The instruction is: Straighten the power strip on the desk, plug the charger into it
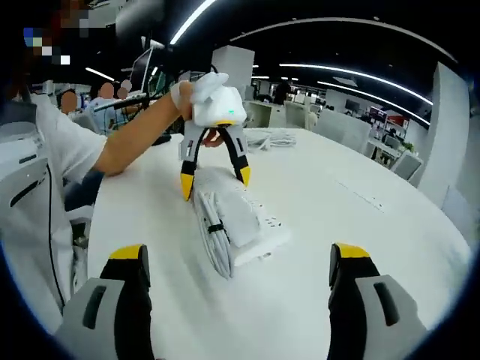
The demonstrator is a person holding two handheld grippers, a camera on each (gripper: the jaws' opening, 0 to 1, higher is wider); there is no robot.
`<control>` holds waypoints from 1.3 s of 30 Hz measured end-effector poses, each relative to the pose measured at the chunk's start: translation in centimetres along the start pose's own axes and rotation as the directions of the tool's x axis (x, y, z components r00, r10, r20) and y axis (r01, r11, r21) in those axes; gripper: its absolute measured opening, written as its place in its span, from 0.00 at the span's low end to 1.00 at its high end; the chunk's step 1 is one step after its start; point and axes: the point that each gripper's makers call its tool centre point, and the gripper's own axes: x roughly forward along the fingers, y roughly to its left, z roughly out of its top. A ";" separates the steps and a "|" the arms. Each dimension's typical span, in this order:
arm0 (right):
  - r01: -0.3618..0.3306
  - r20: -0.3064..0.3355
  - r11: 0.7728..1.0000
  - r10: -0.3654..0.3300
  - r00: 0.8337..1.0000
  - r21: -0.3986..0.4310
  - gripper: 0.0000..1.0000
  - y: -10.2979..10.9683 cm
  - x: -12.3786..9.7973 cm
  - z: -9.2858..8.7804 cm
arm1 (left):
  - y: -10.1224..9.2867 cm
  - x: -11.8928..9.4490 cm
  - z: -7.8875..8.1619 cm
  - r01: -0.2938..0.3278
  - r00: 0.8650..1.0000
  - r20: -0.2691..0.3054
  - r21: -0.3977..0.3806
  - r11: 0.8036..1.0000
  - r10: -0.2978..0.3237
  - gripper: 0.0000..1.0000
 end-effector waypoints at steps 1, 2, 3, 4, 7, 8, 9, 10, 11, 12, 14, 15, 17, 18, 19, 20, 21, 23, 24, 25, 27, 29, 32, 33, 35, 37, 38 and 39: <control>0.004 0.007 1.000 -0.004 1.000 -0.001 0.97 0.2 -0.1 -0.1 | 0.0 0.0 0.0 0.000 1.000 0.003 0.000 1.000 0.000 0.70; 0.006 0.013 1.000 -0.006 1.000 0.005 0.97 0.2 -0.3 -0.1 | 0.0 0.0 0.0 0.001 1.000 0.006 0.000 1.000 -0.001 0.70; 0.009 0.020 1.000 -0.009 1.000 0.022 0.97 0.2 -0.4 -0.2 | 0.1 0.0 0.0 0.001 1.000 0.008 0.000 1.000 -0.001 0.70; 0.017 0.029 0.999 -0.018 0.999 0.037 0.97 0.1 -0.6 -0.1 | 0.2 0.0 0.0 0.001 1.000 0.010 -0.002 1.000 -0.001 0.70; 0.046 0.044 0.997 -0.049 0.998 0.067 0.97 -0.2 -1.2 -0.6 | 0.4 0.0 0.2 -0.004 1.000 0.027 -0.018 1.000 0.005 0.72; 0.051 0.041 0.996 -0.054 0.998 0.070 0.97 -0.2 -1.3 -0.9 | 0.4 0.0 0.2 -0.005 1.000 0.030 -0.020 1.000 0.005 0.72; 0.057 0.040 0.996 -0.060 0.997 0.071 0.97 -0.2 -1.4 -1.2 | 0.5 0.0 0.2 -0.004 1.000 0.031 -0.020 1.000 0.005 0.72; 0.062 0.040 0.995 -0.066 0.997 0.075 0.97 -0.3 -1.5 -1.4 | 0.6 0.0 0.3 -0.005 1.000 0.031 -0.019 1.000 0.006 0.72; 0.065 0.046 0.994 -0.069 0.997 0.085 0.97 -0.3 -1.6 -1.6 | 0.6 -0.1 0.3 -0.004 1.000 0.030 -0.019 1.000 0.005 0.72; 0.063 0.058 0.993 -0.069 0.996 0.099 0.97 -0.2 -1.6 -1.6 | 0.7 -0.2 0.2 -0.007 1.000 0.020 -0.024 1.000 0.007 0.74; 0.059 0.068 0.992 -0.067 0.995 0.112 0.97 -0.1 -1.5 -1.8 | 0.8 -0.1 0.3 -0.010 1.000 0.021 -0.037 0.999 0.011 0.79; 0.058 0.071 0.992 -0.066 0.995 0.113 0.97 0.0 -1.4 -2.0 | 0.7 -0.1 0.3 -0.010 0.999 0.030 -0.034 0.999 0.011 0.80; 0.058 0.073 0.992 -0.066 0.995 0.116 0.97 -0.1 -1.2 -2.2 | 0.4 -0.2 0.0 -0.009 0.999 0.050 -0.041 0.999 0.011 0.83; 0.054 0.079 0.991 -0.064 0.995 0.126 0.97 0.0 -1.1 -2.2 | 0.2 -0.3 -0.2 -0.007 0.998 0.054 -0.049 0.999 0.010 0.85; 0.050 0.085 0.990 -0.062 0.994 0.134 0.97 0.0 -1.0 -2.2 | -0.2 -0.4 -0.5 -0.005 0.998 0.059 -0.071 0.997 0.010 0.88; 0.045 0.096 0.988 -0.059 0.994 0.145 0.97 0.0 -0.9 -2.1 | -0.3 -0.6 -0.5 -0.020 0.996 0.084 -0.069 0.997 0.025 0.90; 0.041 0.106 0.988 -0.057 0.993 0.150 0.97 0.0 -0.9 -2.0 | -0.5 -0.7 -0.5 -0.031 0.993 0.111 -0.066 0.997 0.039 0.91; 0.043 0.119 0.987 -0.062 0.991 0.158 0.97 -0.1 -0.8 -1.8 | -1.1 -1.3 -0.5 -0.036 0.982 0.179 -0.103 0.994 0.054 0.96; 0.045 0.124 0.986 -0.065 0.990 0.162 0.97 -0.2 -0.8 -1.7 | -1.3 -1.8 -0.5 -0.044 0.976 0.206 -0.108 0.993 0.066 0.96; 0.047 0.128 0.985 -0.069 0.989 0.167 0.97 -0.3 -0.8 -1.7 | -1.5 -2.2 -0.5 -0.048 0.969 0.233 -0.129 0.990 0.078 0.96; 0.051 0.133 0.984 -0.075 0.988 0.173 0.97 -0.3 -0.8 -1.7 | -2.2 -3.0 -0.1 -0.042 0.948 0.306 -0.163 0.986 0.091 0.96; 0.040 0.135 0.983 -0.064 0.989 0.177 0.96 0.1 -0.7 -1.8 | -2.7 -3.8 0.6 -0.059 0.914 0.387 -0.162 0.985 0.118 0.96; 0.032 0.130 0.985 -0.055 0.990 0.169 0.97 0.7 -0.6 -2.0 | -3.4 -5.2 1.7 -0.112 0.838 0.510 -0.193 0.975 0.197 0.96; 0.034 0.124 0.987 -0.054 0.991 0.160 0.97 0.9 -0.7 -2.1 | -3.5 -5.8 2.1 -0.146 0.807 0.543 -0.202 0.968 0.235 0.96; 0.041 0.122 0.987 -0.060 0.991 0.153 0.97 0.9 -1.0 -2.2 | -4.1 -6.6 3.0 -0.168 0.749 0.603 -0.228 0.959 0.274 0.96; 0.044 0.127 0.987 -0.064 0.990 0.156 0.97 0.9 -1.2 -2.2 | -4.7 -7.5 3.7 -0.158 0.689 0.653 -0.288 0.945 0.314 0.96; 0.046 0.126 0.986 -0.067 0.990 0.163 0.97 0.8 -1.3 -2.3 | -5.0 -8.2 4.1 -0.148 0.643 0.687 -0.321 0.935 0.338 0.96; 0.051 0.125 0.985 -0.072 0.989 0.167 0.97 0.8 -1.4 -2.3 | -5.1 -8.6 4.4 -0.140 0.608 0.708 -0.350 0.926 0.360 0.96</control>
